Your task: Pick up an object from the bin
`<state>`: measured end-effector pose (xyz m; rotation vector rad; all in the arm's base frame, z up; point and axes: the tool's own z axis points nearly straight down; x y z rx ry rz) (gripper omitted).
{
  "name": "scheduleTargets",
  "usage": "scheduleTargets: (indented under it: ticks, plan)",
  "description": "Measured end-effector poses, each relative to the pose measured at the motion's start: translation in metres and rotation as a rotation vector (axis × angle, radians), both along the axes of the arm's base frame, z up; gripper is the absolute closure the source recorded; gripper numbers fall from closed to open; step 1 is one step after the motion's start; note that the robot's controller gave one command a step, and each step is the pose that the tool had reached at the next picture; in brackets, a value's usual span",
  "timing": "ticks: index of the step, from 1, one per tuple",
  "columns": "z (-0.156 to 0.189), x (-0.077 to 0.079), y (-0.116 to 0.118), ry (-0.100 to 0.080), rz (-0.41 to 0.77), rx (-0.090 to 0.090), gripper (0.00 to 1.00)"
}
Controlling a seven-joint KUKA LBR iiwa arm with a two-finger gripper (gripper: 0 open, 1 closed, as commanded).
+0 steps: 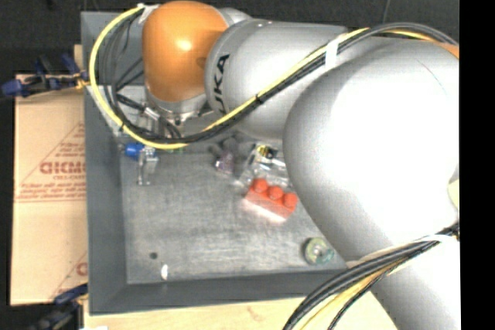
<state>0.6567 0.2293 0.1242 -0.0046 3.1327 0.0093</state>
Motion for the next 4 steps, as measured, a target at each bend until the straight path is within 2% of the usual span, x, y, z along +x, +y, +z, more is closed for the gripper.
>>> scheduleTargets:
  ticks: [1,2,3,4]
  plan:
    - [-0.039,-0.001,-0.005,0.006,-0.214,-0.002,0.00]
    - [-0.050,-0.008,0.008,0.006,-0.381,-0.003,0.00]
    - [-0.048,-0.006,0.008,-0.003,-0.382,0.001,1.00]
    - [0.048,-0.003,0.008,0.000,-0.382,0.003,1.00]
